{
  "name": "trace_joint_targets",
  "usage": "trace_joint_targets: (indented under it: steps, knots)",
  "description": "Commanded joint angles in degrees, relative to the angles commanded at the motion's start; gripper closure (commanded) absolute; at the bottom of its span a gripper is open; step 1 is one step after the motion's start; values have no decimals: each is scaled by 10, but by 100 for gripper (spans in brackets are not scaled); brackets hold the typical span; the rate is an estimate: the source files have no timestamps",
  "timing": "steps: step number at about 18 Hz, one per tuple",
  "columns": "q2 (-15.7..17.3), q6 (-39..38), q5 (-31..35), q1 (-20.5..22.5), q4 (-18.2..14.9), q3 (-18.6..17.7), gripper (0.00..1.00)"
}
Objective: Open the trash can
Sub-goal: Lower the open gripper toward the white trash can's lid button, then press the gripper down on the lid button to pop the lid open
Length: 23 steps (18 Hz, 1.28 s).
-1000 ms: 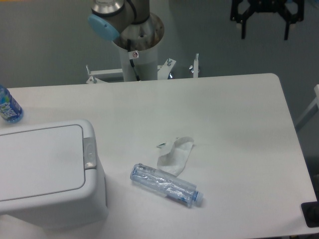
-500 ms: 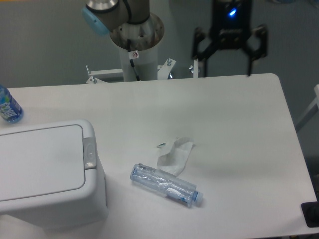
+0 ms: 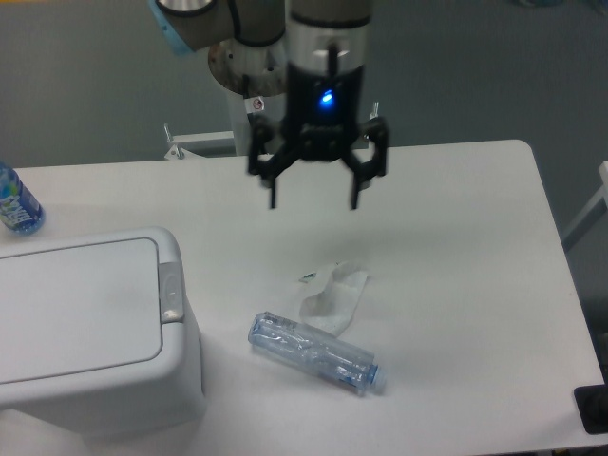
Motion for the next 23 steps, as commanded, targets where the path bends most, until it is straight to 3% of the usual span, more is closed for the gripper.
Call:
trace_joint_targets:
  steps: [3,8,23]
  knots:
    - [-18,-14,0,-33,10,3,0]
    - [-35,-18,0,-52,25,4,0]
    - [-58,-15,1,-62,29,10,0]
